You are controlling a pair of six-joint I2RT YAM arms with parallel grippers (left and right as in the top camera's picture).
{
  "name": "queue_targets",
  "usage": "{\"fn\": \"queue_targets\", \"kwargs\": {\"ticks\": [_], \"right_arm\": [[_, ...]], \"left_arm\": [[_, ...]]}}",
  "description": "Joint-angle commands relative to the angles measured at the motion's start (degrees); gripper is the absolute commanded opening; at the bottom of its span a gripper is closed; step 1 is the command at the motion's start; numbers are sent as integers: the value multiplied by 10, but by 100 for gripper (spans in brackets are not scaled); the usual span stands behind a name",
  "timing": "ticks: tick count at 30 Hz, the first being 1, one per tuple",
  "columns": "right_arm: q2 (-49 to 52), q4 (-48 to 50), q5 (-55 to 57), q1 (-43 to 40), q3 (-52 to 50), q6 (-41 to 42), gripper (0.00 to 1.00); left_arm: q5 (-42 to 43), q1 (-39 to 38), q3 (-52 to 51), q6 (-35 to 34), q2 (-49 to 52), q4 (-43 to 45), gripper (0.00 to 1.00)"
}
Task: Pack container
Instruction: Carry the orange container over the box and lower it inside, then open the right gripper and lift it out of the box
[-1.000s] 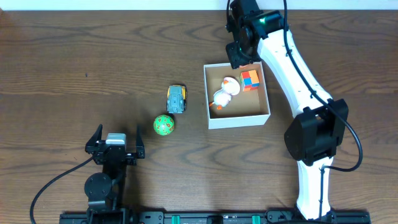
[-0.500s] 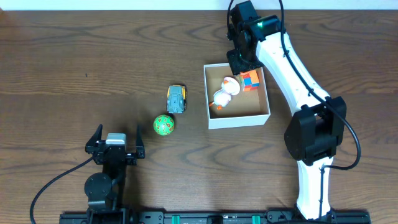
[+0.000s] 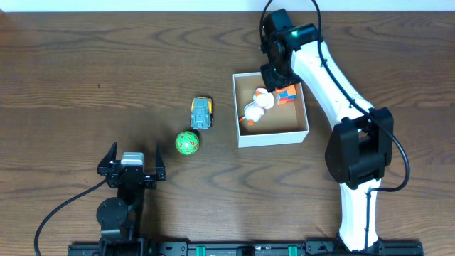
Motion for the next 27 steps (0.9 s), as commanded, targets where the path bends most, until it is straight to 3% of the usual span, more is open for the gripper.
{"fn": "queue_targets", "kwargs": {"ticks": [1,16,27], "right_arm": [[0,7,12,-9,-8,7,52],[0,9,1,-35,-8,5,53],[0,9,1,-32,-8,6,60]], "left_arm": [[5,2,-9,3,0,-21,98],[4,2,-9,3,0,-21,98],[4,2,-9,3,0,-21,98]]}}
